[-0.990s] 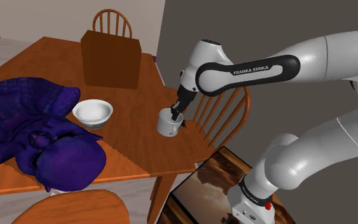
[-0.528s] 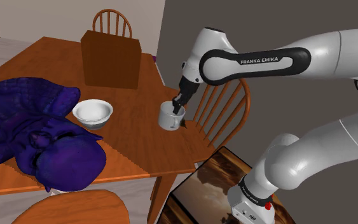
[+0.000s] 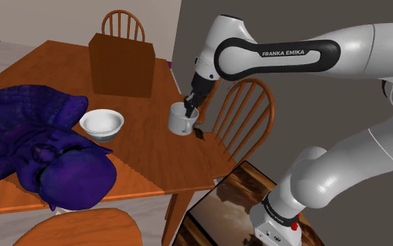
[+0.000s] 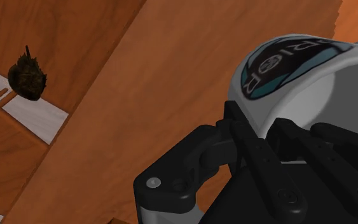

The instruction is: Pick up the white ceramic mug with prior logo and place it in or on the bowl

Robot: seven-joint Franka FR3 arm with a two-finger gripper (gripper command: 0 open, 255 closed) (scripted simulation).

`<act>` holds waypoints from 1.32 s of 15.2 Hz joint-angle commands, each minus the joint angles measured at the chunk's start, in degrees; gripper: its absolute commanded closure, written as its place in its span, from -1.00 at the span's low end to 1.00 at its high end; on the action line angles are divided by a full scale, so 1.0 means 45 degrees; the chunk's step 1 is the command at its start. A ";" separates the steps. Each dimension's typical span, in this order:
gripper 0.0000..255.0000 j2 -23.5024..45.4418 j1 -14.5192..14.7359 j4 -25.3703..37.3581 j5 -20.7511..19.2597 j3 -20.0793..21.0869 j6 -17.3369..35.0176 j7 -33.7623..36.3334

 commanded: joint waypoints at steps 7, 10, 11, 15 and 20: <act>1.00 0.3871 0.0160 0.4003 -0.0827 0.0893 -0.0105 0.1527; 1.00 0.5378 0.0347 0.5799 -0.1308 0.1119 -0.0422 0.2126; 1.00 0.5893 0.0431 0.6442 -0.1479 0.1177 -0.0564 0.2319; 1.00 0.8050 0.0902 0.9303 -0.2183 0.1311 -0.1338 0.3019; 1.00 1.1202 0.1834 1.3990 -0.3027 0.1259 -0.2949 0.3636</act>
